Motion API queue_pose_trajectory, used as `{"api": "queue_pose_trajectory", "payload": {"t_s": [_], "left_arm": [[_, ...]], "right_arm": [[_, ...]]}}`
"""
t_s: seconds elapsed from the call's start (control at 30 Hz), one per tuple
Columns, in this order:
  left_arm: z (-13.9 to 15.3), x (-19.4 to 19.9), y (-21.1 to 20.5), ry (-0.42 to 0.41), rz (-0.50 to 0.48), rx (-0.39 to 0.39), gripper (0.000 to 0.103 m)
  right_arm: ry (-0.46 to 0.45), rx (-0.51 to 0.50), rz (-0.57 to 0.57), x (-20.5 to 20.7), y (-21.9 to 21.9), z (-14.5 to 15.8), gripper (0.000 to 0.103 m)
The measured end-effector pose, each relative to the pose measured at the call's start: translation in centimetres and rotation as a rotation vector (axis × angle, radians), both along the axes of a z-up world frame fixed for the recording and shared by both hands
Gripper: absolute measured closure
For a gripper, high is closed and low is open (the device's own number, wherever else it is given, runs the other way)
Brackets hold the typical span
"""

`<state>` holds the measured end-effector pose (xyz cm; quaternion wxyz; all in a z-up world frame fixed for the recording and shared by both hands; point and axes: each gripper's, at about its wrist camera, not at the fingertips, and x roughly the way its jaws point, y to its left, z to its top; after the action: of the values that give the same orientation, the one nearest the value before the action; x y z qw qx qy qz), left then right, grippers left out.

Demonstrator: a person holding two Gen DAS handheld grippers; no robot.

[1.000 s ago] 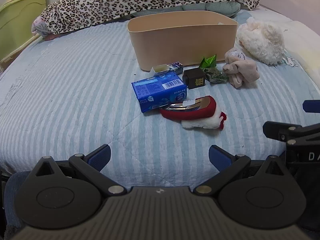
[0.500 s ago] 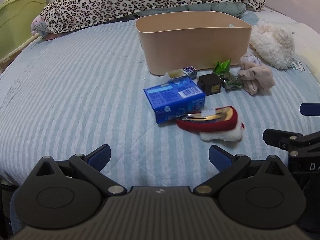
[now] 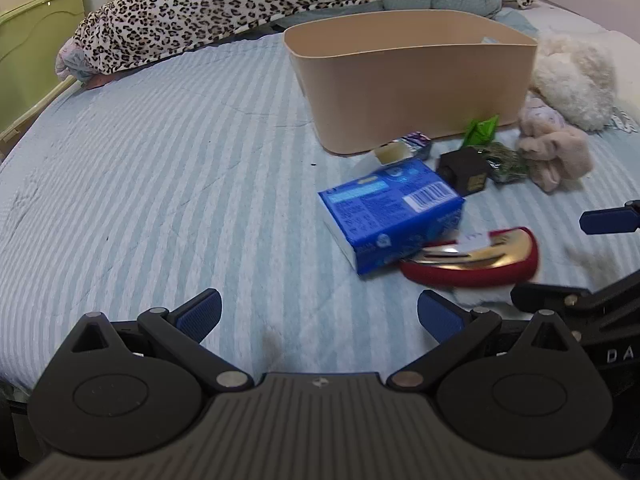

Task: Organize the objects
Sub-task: 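Move both tools toward the blue tissue pack and red-white plush, then grasp the blue tissue pack with the left tool while the right tool grasps the red-white plush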

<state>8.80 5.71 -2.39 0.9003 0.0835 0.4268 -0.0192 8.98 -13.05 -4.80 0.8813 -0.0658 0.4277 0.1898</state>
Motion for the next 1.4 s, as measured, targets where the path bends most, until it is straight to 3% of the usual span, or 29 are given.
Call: {"api": "queue_pose_trajectory", "payload": {"t_s": [0.53, 0.7, 0.9, 1.1, 1.13, 1.2, 1.4], "left_arm": [[-2.2, 4.8, 0.6, 0.003, -0.109, 0.017, 0.000], [-2.5, 5.7, -0.3, -0.023, -0.210, 0.027, 0.000], [-2.8, 7.4, -1.7, -0.048, -0.300, -0.006, 0.000], [-3.9, 9.4, -2.6, -0.022, -0.342, -0.023, 0.000], [-3.9, 9.4, -2.6, -0.019, -0.342, -0.034, 0.001], [-3.9, 9.6, -2.5, -0.001, -0.353, -0.074, 0.020], [-3.5, 8.5, -2.7, 0.008, -0.361, -0.063, 0.030]], "right_arm": [[0.071, 0.053, 0.073, 3.5, 1.6, -3.0, 0.003], [0.058, 0.067, 0.094, 4.0, 1.6, -3.0, 0.014], [0.061, 0.119, 0.078, 4.2, -0.1, -2.6, 0.040], [0.045, 0.117, 0.058, 4.3, -1.7, -2.3, 0.043], [0.045, 0.120, 0.056, 4.4, -1.9, -2.2, 0.044], [0.039, 0.118, 0.051, 4.0, -2.2, -2.1, 0.045], [0.013, 0.101, 0.034, 3.7, -3.0, -1.6, 0.047]]}}
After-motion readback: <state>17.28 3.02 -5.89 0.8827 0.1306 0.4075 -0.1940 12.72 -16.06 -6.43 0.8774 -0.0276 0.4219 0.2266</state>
